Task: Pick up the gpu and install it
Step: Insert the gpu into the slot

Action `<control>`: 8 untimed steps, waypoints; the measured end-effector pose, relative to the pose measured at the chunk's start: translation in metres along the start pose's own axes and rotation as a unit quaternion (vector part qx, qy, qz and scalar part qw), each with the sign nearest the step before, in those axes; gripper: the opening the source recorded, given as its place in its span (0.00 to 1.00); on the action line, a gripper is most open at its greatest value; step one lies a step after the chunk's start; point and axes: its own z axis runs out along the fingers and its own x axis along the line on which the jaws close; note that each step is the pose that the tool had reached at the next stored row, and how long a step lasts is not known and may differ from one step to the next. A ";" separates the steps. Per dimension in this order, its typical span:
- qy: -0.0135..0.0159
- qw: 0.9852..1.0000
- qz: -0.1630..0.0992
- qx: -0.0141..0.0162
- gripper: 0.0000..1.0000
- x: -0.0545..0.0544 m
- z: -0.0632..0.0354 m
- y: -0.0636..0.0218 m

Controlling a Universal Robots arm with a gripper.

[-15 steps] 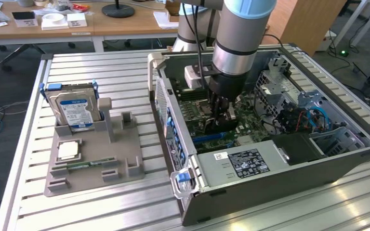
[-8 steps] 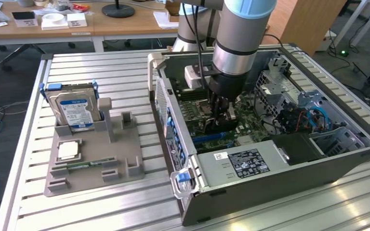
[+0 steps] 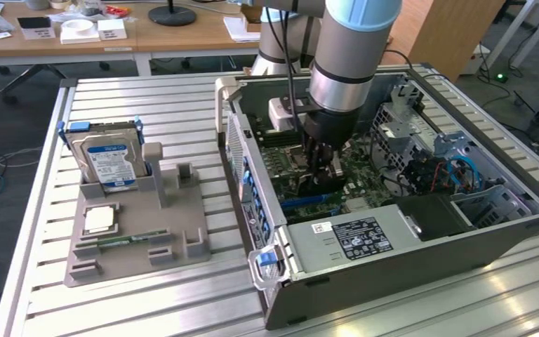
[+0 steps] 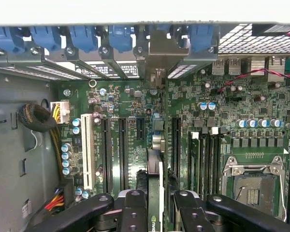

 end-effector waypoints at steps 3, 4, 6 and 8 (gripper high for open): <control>0.000 1.000 0.000 0.000 0.26 0.000 0.0026 0.0001; 0.000 1.000 0.000 0.000 0.26 0.000 0.0034 0.0001; 0.000 1.000 0.000 0.000 0.26 0.000 0.0040 0.0002; 0.000 1.000 0.000 0.000 0.26 0.000 0.0044 0.0002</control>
